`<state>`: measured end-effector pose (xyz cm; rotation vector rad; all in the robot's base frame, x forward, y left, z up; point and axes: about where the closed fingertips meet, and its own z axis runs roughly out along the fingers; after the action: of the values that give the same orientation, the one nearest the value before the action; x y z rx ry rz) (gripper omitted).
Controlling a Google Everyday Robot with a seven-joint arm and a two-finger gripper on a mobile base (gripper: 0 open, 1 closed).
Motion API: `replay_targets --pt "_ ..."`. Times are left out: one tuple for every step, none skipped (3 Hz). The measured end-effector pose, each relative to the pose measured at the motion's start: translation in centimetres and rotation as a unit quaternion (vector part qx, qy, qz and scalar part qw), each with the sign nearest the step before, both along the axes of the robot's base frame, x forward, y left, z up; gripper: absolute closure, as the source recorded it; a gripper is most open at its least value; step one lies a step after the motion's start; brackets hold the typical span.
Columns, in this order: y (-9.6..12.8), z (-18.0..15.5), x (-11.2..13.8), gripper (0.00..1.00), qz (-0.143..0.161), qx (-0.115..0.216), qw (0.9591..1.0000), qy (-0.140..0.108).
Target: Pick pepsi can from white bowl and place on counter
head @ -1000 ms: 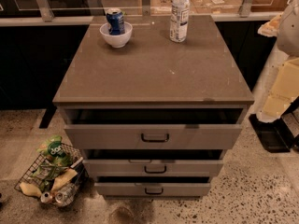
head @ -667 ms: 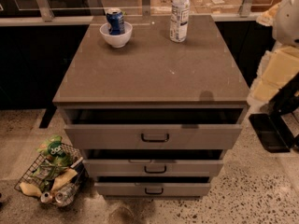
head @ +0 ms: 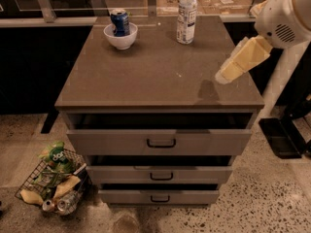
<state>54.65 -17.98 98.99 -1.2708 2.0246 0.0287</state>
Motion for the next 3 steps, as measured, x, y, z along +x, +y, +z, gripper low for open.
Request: replay_targets --pt "2.8 -2.0 0.6 0.00 0.005 0.083 0.9962 -0.023" --pt "7.2 -2.6 2.2 0.00 0.038 0.173 0.9816 -0.072" --pt "9.9 -0.5 4.9 0.00 0.053 0.240 0.9576 -0.150"
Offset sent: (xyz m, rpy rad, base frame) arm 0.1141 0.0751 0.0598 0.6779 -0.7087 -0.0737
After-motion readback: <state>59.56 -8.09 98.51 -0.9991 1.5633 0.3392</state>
